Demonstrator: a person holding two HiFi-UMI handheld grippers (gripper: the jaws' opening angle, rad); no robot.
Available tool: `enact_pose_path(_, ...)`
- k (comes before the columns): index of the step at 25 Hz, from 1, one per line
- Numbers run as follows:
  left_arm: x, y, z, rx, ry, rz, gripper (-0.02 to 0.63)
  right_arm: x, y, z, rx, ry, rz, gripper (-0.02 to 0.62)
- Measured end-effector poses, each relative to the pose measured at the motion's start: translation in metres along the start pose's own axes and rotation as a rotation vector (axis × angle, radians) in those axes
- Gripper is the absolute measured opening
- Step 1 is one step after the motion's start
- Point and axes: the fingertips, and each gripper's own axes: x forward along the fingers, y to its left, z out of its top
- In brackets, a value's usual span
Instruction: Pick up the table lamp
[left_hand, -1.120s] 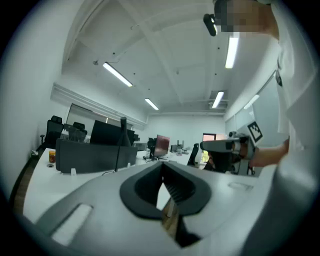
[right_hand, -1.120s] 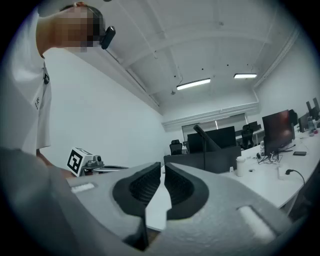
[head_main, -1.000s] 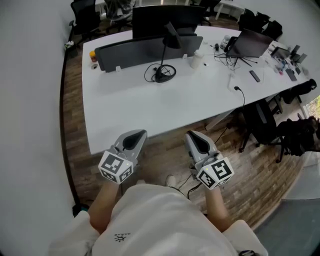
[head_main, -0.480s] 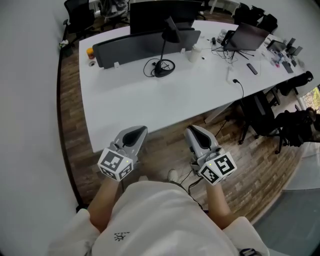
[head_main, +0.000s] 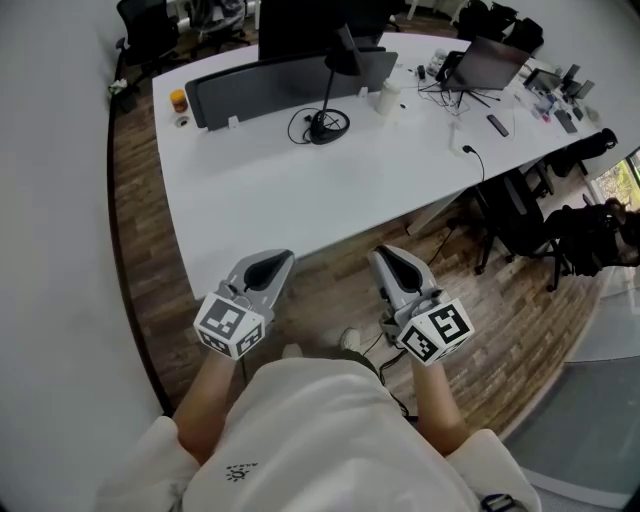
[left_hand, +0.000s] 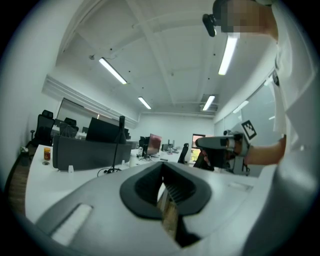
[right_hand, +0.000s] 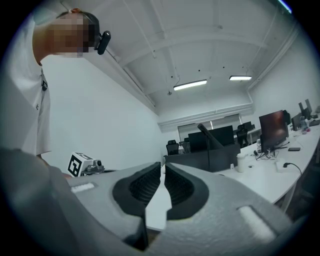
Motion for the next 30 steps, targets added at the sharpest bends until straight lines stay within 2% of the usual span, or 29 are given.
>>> enact_pose_path(8,-0.018,0.007,-0.004,-0.001,0.002,-0.012,-0.005,0.012,0.02,-0.004,-0.005,0.004,0.006,0.026)
enact_pose_path(16,-0.019,0.013,-0.007,-0.004,-0.003,0.007,-0.005,0.023,0.014,-0.009,0.003,0.013,0.023,0.026)
enact_pose_path(24,-0.013,0.032,-0.011,-0.006,0.019,0.053,-0.005,0.044,-0.008,-0.009,0.014,0.001,0.042,0.026)
enact_pose_path(30,0.02,0.049,-0.012,-0.007,0.031,0.065,-0.005,0.063,-0.042,-0.011,0.013,0.01,0.052,0.026)
